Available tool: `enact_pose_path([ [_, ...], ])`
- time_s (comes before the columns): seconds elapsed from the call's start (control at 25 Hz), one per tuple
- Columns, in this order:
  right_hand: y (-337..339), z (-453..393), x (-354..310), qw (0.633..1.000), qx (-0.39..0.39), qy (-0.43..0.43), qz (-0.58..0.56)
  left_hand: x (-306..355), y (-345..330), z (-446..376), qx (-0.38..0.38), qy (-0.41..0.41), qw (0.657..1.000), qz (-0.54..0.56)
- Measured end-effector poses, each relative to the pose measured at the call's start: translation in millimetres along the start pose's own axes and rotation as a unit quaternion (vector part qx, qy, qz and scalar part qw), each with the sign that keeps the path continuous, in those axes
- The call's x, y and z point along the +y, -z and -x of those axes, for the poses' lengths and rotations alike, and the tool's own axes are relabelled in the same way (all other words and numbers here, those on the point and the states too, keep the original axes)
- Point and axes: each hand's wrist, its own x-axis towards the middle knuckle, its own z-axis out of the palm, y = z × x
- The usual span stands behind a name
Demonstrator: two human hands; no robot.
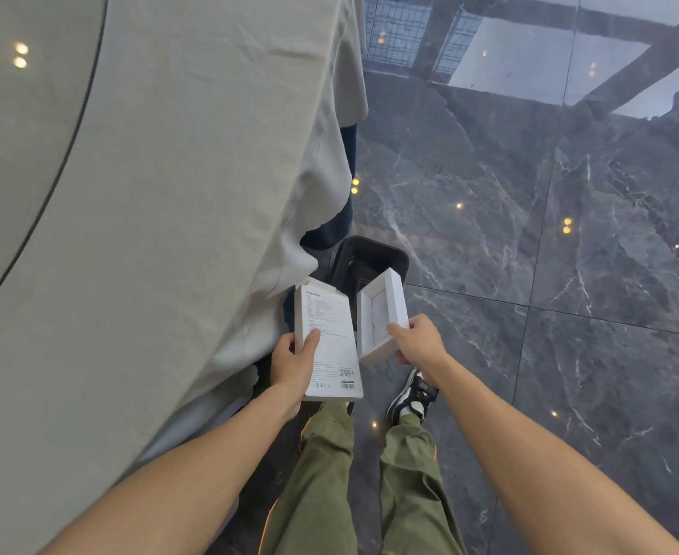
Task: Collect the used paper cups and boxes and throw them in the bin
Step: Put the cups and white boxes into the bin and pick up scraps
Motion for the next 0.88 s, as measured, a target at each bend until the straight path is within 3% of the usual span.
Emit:
enact_pose_path([
  [0.12, -1, 5, -5, 1.0, 0.003, 0.011, -0.021, 4, 1, -2, 0.0, -0.003, 1.0, -0.003],
  [0.28, 3, 10, -9, 0.998, 0.061, 0.008, -0.032, 4, 2, -5, -0.017, 0.007, 1.0, -0.003],
  [0.48, -16, 24, 11, 0.995, -0.095, 0.006, 0.027, 5, -6, -8, -0.074, 0.057, 0.995, 0.022],
  [0.56, -23, 29, 21, 0.994, -0.103, 0.007, 0.023, 4, -12, -10, -0.089, 0.071, 0.993, 0.013],
  [0.76, -24, 34, 33, 0.974, -0.162, -0.037, -0.154, -2, -20, -17, -0.09, 0.098, 0.991, 0.007],
  [0.88, -20, 31, 37, 0.97, -0.134, -0.031, -0.201, -4, -25, -22, -0.105, 0.121, 0.987, 0.01],
])
